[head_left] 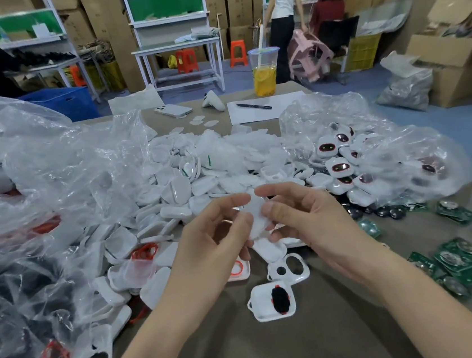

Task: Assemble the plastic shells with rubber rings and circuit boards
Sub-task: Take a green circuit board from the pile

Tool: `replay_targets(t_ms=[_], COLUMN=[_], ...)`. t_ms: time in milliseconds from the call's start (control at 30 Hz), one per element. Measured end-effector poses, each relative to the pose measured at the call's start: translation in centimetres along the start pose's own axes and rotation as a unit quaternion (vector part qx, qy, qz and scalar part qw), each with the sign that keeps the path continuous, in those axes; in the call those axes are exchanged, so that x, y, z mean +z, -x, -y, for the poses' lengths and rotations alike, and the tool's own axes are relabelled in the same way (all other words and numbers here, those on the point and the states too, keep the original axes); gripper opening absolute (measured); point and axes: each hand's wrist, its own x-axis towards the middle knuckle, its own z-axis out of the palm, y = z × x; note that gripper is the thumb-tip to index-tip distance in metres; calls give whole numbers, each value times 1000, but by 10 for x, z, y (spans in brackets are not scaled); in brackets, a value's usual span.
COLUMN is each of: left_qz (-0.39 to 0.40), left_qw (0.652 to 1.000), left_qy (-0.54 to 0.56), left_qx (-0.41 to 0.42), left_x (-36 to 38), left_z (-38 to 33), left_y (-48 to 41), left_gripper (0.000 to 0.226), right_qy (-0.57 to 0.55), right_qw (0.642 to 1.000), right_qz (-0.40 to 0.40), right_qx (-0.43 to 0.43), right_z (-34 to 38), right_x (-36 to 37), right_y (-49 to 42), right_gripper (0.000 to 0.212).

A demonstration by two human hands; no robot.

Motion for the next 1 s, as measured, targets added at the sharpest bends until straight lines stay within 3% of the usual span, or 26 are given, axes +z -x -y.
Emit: replay_targets(t_ms=[367, 467, 533, 600, 833, 1000], left_qz=[-21, -51, -74, -86, -94, -100], left_qw=[1000, 999, 997, 996, 994, 993], left_qy=[16, -7, -23, -28, -54, -53], left_qx=[-10, -14, -24, -28, -25, -22], left_x=[-2, -3, -6, -8, -7, -8], left_z=[2, 4, 7, 7, 6, 4], left_y=[-1, -3, -4, -4, 1, 2], left_gripper=[27, 25, 23, 21, 21, 21], right_qy=[15, 157, 370, 502, 666, 712], right_qw=[1000, 986, 917, 842, 731, 661], right_qz=[11, -22, -64, -55, 39, -47], right_qx=[-8, -57, -132, -187, -146, -232], right_z=[-2, -4, -7, -10, -13, -20], right_x=[-9, -11, -16, -18, -17, -12], right_y=[-4, -1, 1, 3, 10, 4], right_gripper=[20, 19, 18, 22, 46, 25])
